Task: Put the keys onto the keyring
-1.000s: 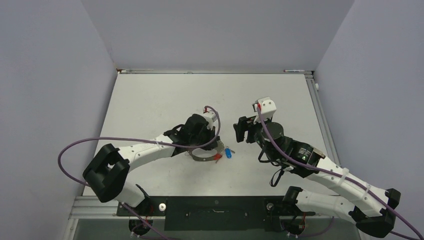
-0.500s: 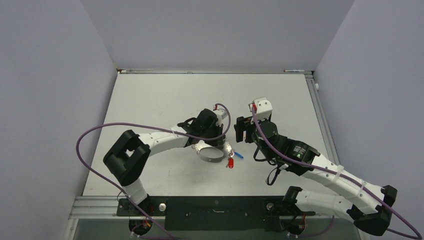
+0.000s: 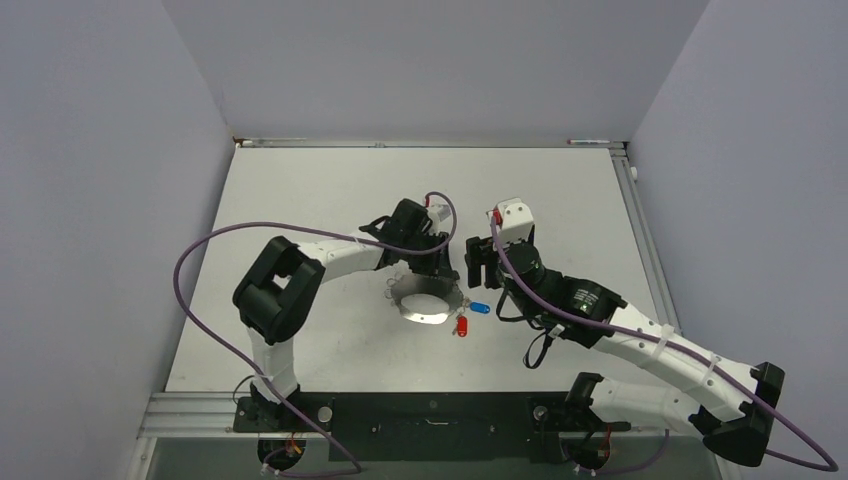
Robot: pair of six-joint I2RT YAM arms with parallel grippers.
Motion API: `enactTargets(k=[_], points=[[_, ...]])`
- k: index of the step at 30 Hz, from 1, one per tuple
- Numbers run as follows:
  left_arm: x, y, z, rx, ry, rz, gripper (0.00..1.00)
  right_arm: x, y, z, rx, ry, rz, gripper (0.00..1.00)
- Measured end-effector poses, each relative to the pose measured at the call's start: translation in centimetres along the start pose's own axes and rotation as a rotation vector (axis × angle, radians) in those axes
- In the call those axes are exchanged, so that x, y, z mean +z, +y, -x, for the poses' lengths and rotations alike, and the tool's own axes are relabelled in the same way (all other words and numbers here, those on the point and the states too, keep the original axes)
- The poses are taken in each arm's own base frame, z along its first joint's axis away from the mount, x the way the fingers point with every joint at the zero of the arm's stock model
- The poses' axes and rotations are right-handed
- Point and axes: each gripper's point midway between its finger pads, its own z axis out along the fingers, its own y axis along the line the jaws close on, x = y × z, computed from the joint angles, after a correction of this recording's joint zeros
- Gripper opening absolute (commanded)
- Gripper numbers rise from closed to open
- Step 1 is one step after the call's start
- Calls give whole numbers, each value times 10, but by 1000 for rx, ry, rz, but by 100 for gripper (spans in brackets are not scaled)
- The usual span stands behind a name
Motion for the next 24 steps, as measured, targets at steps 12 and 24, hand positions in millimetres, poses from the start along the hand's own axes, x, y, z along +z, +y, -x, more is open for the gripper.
enactTargets(k=[12, 24], points=[[-21, 18, 36, -266, -153, -125, 72, 4, 2, -6, 13, 12, -3, 64], [-153, -11, 46, -82, -487, 166, 83, 59, 34, -89, -59, 233, 32, 61]])
